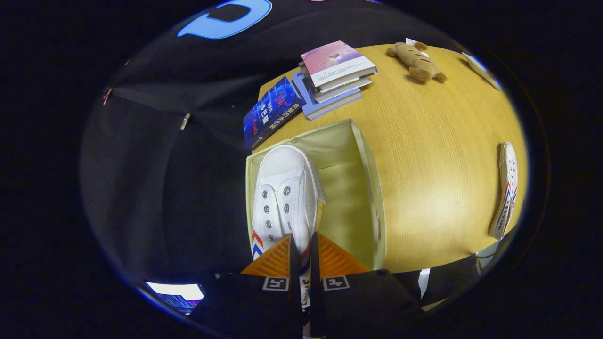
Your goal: Open the storage box then place both shoes into the box .Put the left shoe in first, then the right shoe, with the right side of both shoes facing outward in a uniform manner.
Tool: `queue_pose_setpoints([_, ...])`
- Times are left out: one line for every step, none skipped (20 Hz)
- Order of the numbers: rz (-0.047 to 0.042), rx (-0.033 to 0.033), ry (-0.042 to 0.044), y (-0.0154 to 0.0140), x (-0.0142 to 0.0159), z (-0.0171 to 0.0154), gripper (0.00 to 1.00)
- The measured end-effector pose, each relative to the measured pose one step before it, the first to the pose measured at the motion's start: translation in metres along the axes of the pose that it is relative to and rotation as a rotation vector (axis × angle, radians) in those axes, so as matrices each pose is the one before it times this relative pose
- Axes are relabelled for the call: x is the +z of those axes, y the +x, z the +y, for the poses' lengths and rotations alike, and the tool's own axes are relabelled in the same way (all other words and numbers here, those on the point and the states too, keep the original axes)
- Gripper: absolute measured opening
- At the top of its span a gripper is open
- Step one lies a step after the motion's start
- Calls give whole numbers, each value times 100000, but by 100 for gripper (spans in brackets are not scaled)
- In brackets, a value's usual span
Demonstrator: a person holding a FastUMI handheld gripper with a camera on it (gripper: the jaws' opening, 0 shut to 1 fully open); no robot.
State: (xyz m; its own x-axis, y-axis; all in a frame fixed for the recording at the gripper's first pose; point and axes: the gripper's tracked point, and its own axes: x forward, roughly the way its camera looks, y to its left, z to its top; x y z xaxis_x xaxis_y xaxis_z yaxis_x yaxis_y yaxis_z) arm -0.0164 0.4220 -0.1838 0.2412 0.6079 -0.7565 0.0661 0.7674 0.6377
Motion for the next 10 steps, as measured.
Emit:
queue_pose_setpoints([828,-1859,-548,1018,-209,-134,11])
queue_pose_setpoints([868,-1555,-242,831,-228,-43,11])
queue_pose_setpoints([1100,-979,-210,776,-299,125,12])
queue_pose_setpoints([1026,-608,-67,737,-296,34,11])
queue_pose_setpoints([716,-151,395,719,-221,189,11])
queue_pose_setpoints([444,458,-28,636,-137,197,11])
queue_pose_setpoints([804,483,-595,633,-195,131,11])
queue_pose_setpoints([641,683,-729,574,-124,-50,11])
queue_pose_setpoints([89,2439,210,455,66,283,13])
queue_pose_setpoints([210,4173,1679,41,149,807,19])
